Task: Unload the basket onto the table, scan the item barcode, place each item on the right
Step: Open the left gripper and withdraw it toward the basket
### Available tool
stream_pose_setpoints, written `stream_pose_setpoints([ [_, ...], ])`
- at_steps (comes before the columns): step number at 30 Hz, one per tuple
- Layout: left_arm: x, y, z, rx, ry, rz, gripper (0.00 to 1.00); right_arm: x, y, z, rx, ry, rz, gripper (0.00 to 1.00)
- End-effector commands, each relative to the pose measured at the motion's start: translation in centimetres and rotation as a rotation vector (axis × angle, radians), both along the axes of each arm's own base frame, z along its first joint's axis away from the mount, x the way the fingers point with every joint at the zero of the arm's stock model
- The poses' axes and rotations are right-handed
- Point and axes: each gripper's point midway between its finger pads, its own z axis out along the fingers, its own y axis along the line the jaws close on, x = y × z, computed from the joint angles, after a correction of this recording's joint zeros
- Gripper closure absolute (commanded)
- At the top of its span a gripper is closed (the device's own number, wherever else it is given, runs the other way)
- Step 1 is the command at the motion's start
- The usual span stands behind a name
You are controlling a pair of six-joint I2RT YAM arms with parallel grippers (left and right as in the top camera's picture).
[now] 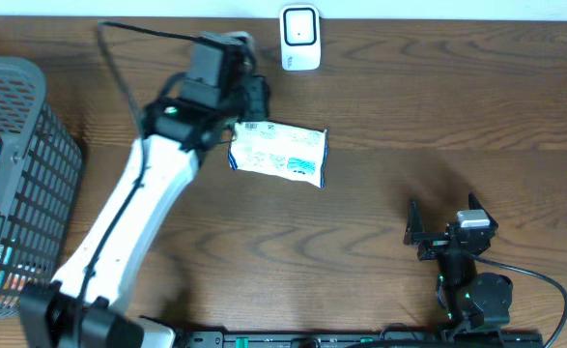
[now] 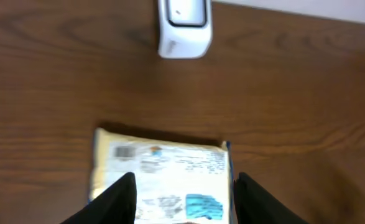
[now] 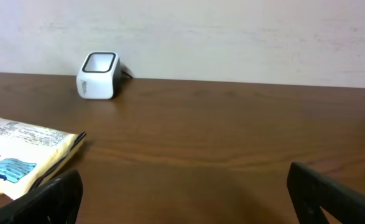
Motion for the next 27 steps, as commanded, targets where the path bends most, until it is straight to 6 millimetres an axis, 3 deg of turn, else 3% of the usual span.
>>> stream_pose_setpoints([
  [1,-0.1,2.7,0.2,0.077,-0.004,0.037,0.50,0.0,0.0,-0.1,0.010,0.002,-0.002,0.01],
  [7,-1.6,7.4,1.9,0.241,-0.037,0.083,0.50,0.0,0.0,-0.1,0.010,0.002,-0.002,0.01],
  [12,-3.2,13.6,6.5,0.404,-0.151,0.294,0.50,0.0,0.0,-0.1,0.010,0.002,-0.002,0.01],
  [16,-5.3,19.3,10.2,0.480,-0.228,0.483,0.41,0.0,0.0,-0.1,0.010,0.002,-0.002,0.01],
  [23,-8.6,28.3,11.3,0.469,-0.194,0.779,0.12,0.0,0.0,-0.1,0.010,0.002,-0.002,0.01],
  [27,-11.4,33.0,10.4,0.392,-0.135,1.013,0.11,0.0,0.0,-0.1,0.010,0.002,-0.002,0.01],
])
